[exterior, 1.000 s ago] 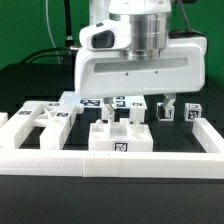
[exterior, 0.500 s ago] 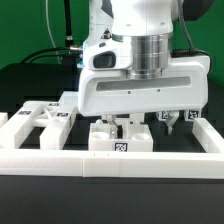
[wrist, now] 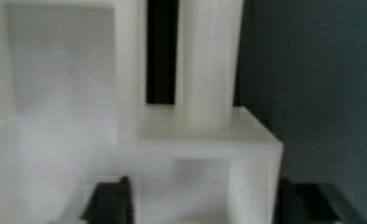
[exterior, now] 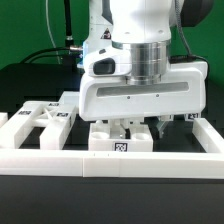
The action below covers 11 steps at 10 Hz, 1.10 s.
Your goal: Assemble chair
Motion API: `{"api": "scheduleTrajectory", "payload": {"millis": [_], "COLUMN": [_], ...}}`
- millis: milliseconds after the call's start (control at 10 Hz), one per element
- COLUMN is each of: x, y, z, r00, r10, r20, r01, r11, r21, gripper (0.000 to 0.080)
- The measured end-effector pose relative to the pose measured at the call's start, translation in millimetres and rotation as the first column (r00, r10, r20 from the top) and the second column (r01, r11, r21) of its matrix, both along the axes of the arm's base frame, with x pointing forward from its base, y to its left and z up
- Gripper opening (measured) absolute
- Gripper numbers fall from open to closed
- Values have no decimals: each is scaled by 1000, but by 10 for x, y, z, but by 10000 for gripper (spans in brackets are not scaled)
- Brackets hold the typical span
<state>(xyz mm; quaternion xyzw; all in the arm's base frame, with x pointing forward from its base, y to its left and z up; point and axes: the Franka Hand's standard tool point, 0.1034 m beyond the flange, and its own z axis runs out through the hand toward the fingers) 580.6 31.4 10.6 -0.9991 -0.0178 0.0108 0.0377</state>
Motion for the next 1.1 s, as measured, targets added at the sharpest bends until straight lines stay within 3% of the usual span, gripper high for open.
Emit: {"api": "scheduleTrajectory", "payload": {"millis": [100, 200, 300, 800, 1100], "x": [0, 0, 1, 8, 1], "y": [1, 1, 1, 39, 309], "z": [0, 0, 1, 10, 6], "r00": [1000, 1000, 1000, 1000, 1000], "r10": [0, 0, 0, -13, -22], "r20": [0, 0, 0, 1, 0], "r01": [0, 0, 0, 13, 22], "r11": [1000, 1000, 1000, 1000, 1000], "r21": [0, 0, 0, 1, 4], "gripper": [216, 216, 62, 33, 33]}}
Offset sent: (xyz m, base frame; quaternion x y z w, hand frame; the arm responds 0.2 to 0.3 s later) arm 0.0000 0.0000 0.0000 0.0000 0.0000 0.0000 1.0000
